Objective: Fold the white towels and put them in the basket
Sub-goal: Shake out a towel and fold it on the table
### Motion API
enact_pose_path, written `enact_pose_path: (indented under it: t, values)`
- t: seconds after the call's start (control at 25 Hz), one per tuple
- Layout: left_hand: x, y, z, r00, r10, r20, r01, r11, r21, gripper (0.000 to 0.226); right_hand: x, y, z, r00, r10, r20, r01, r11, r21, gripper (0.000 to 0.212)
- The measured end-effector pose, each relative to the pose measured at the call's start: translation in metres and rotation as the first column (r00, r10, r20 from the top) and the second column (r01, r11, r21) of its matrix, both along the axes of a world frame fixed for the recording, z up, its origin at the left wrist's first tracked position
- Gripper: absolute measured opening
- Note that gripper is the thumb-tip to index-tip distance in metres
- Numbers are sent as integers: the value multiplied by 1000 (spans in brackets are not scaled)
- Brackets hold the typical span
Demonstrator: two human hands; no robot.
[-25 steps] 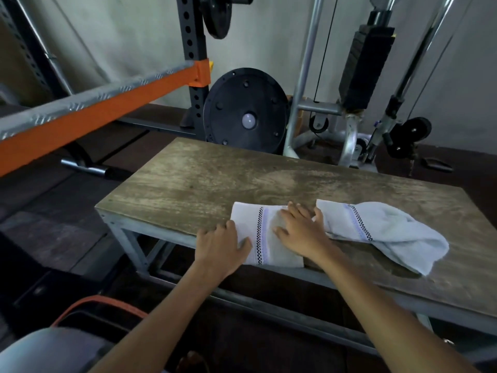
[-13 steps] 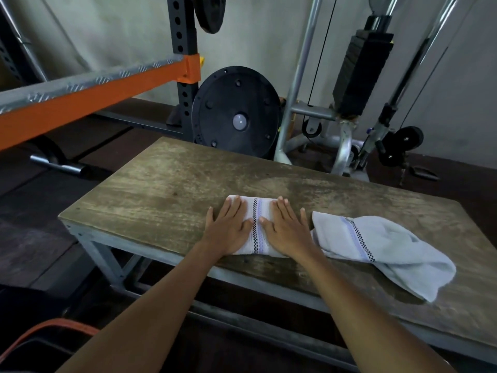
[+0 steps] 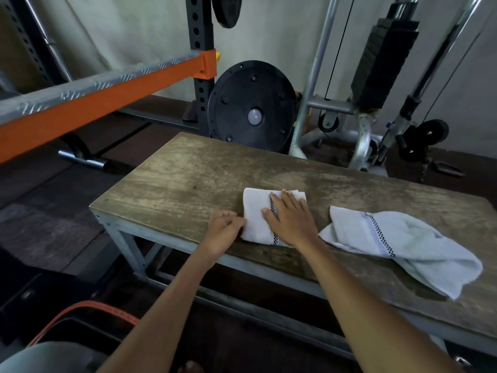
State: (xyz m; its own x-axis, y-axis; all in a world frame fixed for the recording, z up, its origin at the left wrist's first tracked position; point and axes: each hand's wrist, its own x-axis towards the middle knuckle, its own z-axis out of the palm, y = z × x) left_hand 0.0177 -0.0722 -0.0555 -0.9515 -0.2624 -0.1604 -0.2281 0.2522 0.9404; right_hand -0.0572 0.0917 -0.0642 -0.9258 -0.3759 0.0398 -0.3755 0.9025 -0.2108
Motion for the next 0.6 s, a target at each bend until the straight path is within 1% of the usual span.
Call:
enact_pose_path:
  t: [0.04, 0.08, 0.12, 0.2, 0.24, 0.4, 0.48, 0.6]
  values:
    - [1, -2, 1, 999, -34, 35, 33, 999, 39, 9, 1, 1, 1, 1000, -1, -2, 1, 1000, -1, 61]
    - [2, -4, 1, 995, -87, 58, 87, 996, 1, 10, 2, 2, 1, 1000, 0, -4, 0, 1000, -6, 61]
    - [3, -5, -1, 986, -146, 80, 154, 983, -101, 15, 2, 2, 2, 1000, 4, -5, -4, 1000, -11, 61]
    - [7, -7, -7, 964, -242, 109, 264, 915, -305, 32, 2, 2, 1, 1000, 8, -11, -9, 1000, -17, 60]
    - [7, -8, -9, 959, -261, 109, 283, 896, -342, 37, 2, 2, 1, 1000, 6, -18, -6, 1000, -19, 59]
    - [5, -10, -12, 962, -255, 99, 274, 899, -343, 42, 2, 0, -2, 998, -33, -55, 31, 999, -37, 56]
    - [4, -8, -13, 966, -244, 86, 259, 899, -354, 40, 1, -1, -4, 997, -37, -66, 35, 999, -34, 56]
    - [6, -8, -11, 965, -256, 62, 263, 925, -275, 33, 1, 0, -4, 998, -21, -60, 20, 999, -25, 56]
